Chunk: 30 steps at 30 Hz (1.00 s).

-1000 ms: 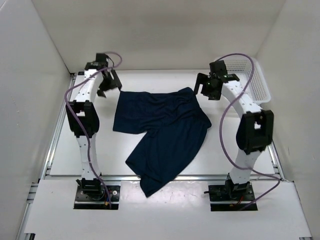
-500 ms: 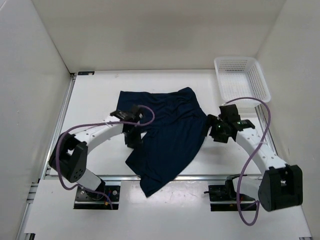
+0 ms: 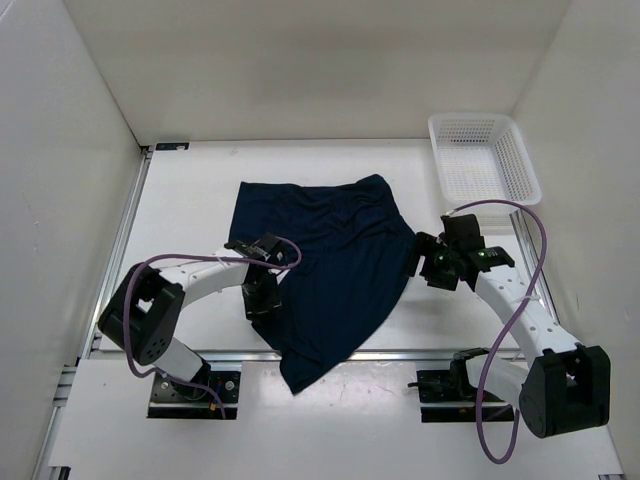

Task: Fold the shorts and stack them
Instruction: Flatten the shorts out

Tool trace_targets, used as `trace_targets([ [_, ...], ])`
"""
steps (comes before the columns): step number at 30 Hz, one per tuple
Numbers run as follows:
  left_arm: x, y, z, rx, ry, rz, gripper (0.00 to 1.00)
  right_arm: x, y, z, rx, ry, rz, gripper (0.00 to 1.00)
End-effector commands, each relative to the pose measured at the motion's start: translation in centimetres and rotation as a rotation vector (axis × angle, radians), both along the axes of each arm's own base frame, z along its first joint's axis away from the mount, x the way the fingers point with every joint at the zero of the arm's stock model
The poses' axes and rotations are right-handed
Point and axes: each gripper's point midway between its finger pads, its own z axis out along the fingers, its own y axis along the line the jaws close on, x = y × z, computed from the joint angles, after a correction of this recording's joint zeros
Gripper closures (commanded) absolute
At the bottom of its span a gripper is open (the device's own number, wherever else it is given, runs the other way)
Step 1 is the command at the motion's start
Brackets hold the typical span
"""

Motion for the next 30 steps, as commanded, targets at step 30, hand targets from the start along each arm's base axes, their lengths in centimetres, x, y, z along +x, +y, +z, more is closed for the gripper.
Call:
trace_targets([
  [30,17.2,14.5,6.2,-0.046,-0.219,0.422,0.89,7.7,3.2,-4.6,0.152,0.085,-0.067,0.26],
])
